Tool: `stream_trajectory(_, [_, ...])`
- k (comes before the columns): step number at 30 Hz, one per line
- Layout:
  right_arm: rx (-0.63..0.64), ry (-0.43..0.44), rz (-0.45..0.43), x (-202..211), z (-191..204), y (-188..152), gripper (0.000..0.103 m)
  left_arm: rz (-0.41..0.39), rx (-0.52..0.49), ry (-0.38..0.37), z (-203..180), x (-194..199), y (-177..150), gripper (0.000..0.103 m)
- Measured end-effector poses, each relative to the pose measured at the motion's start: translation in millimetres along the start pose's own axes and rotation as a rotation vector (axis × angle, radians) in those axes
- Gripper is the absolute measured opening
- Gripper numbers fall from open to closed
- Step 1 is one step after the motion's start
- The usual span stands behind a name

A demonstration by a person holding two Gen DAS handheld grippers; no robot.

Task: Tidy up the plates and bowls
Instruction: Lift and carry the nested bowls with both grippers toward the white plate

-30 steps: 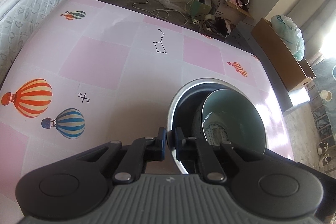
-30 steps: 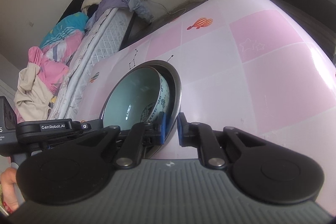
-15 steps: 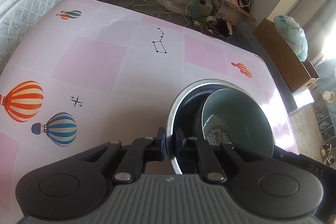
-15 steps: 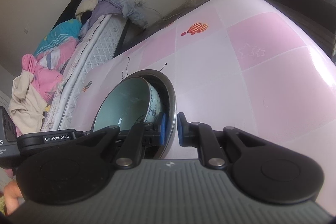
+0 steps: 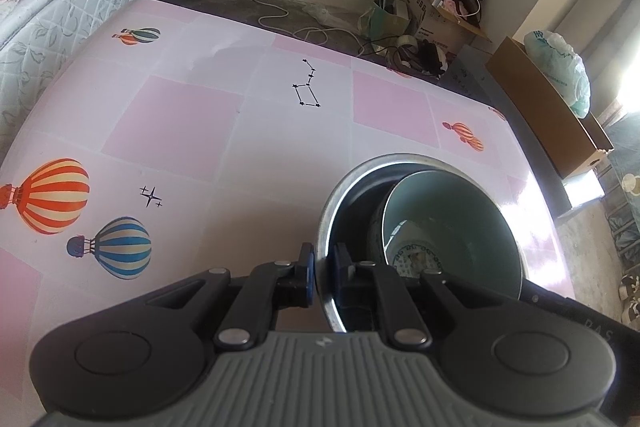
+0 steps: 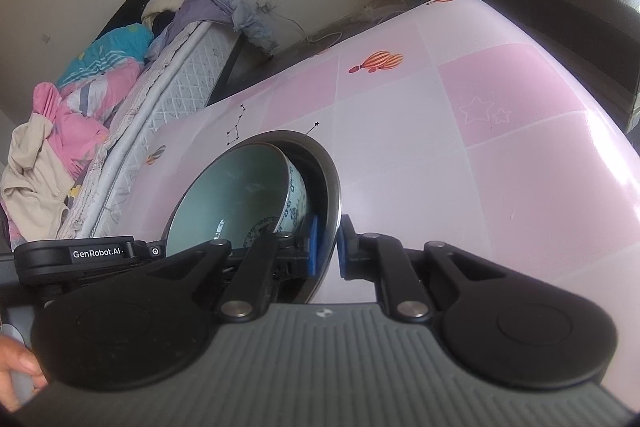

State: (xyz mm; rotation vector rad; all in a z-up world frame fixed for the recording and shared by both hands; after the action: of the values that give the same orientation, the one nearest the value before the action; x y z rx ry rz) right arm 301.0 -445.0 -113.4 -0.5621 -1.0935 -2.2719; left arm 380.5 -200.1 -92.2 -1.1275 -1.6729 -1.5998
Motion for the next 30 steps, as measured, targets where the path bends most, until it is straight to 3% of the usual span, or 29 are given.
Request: stream_trajectory(30, [0.029,0.025,-0.054,18.8,6.3,-0.4,0.010,-0.059,-0.025,-0.020,-4.7,17.4,-0.5,0.010])
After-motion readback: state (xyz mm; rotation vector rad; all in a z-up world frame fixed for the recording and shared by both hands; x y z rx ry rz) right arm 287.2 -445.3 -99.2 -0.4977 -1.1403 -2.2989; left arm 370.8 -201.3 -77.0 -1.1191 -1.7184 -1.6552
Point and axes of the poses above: each gripper's, at about its wrist camera, not at the fingertips, and x roughly against the way its jaws point, z to its left, y to its top, the point moved 3 cm from there along -x, roughly the way its jaws point, and after that the axes turned 10 degrees about y, right-handed, at the moved point
